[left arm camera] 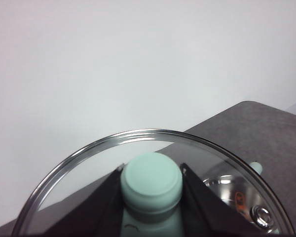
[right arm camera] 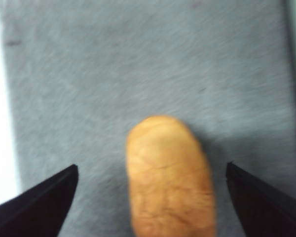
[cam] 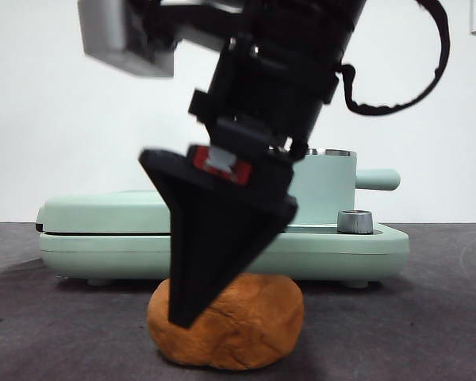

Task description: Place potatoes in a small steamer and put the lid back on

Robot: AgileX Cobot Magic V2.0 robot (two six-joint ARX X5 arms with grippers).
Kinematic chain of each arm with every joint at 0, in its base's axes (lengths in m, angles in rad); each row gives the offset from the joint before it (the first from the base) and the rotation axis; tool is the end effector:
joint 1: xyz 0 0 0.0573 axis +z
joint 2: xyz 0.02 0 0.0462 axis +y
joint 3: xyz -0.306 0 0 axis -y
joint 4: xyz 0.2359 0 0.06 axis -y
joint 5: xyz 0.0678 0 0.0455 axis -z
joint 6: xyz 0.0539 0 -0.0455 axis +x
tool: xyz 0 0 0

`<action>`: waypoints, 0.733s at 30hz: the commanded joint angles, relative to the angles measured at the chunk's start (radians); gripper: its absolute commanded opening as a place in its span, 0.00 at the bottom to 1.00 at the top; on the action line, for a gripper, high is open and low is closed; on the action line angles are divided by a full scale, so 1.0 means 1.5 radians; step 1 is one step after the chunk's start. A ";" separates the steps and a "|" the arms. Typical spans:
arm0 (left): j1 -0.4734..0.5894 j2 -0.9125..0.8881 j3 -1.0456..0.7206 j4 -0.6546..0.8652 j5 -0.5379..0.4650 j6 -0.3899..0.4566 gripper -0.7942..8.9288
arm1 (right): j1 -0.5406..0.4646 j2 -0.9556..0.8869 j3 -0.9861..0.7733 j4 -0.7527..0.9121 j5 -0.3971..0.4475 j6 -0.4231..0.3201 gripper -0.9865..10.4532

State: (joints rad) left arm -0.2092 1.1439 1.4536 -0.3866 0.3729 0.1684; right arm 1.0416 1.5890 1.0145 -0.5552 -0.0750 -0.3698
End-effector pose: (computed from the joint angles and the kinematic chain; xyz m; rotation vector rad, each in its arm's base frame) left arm 0.2085 -0.0643 0.5020 0.1572 0.0286 -0.5869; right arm 0.1521 0.2680 0.2217 -0.8518 0.8686 1.1932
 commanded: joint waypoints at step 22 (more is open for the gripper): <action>0.008 -0.002 0.018 0.003 0.003 0.001 0.09 | -0.017 -0.127 0.011 -0.086 0.081 0.026 0.28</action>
State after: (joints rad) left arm -0.1967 1.1439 1.4536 -0.4156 0.3729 0.1684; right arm 1.0073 1.4006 1.0145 -0.6884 0.0395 -0.3534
